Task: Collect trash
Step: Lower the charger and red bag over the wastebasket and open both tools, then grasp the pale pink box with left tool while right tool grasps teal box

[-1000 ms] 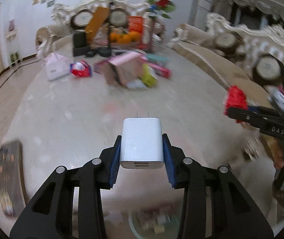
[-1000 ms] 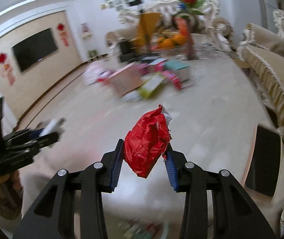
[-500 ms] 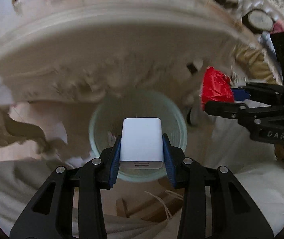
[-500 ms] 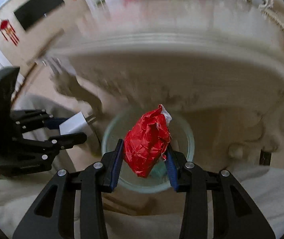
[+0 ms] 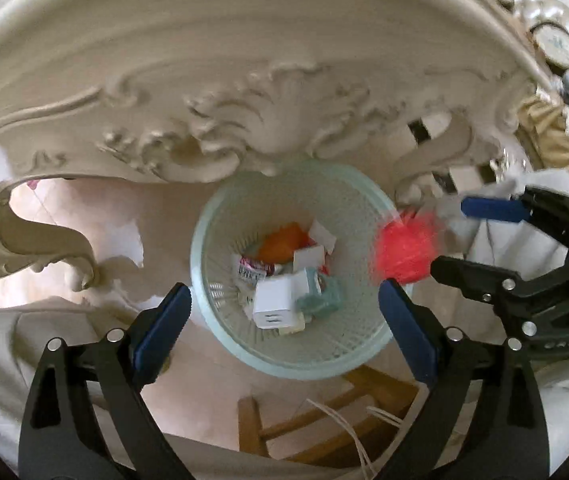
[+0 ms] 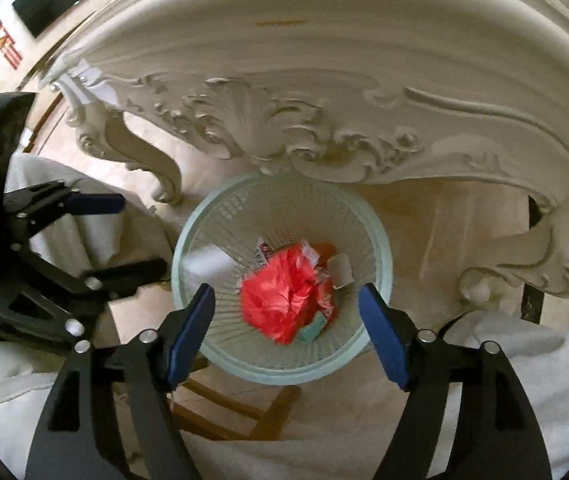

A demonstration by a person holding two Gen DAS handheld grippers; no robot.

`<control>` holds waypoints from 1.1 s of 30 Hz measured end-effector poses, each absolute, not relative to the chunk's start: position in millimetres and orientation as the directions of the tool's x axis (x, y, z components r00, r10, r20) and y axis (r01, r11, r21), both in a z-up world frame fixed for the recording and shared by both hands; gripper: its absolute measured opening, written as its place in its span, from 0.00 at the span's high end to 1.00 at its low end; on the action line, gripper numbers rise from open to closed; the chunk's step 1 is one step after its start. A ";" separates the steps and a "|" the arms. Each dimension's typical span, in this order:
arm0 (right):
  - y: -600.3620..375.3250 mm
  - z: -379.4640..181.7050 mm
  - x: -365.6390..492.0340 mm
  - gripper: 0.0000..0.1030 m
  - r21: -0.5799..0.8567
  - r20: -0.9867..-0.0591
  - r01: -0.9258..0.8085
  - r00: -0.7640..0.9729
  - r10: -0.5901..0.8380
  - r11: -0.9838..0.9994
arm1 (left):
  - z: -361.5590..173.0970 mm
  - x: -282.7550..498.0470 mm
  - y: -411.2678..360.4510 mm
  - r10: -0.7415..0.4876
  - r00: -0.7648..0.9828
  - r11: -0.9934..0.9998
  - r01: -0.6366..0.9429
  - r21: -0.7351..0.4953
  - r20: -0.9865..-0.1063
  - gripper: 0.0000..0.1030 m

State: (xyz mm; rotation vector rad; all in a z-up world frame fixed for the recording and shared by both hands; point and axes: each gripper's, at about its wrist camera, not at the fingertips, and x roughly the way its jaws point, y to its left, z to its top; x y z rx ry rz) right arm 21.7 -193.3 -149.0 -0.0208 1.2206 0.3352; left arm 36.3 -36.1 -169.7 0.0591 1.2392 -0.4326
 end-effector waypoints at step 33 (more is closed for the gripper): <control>-277.8 39.5 227.1 0.17 -0.010 -0.659 -0.242 0.731 0.176 0.970 | 44.0 277.2 -29.8 -0.350 0.656 0.844 0.531 0.079 -0.669 0.10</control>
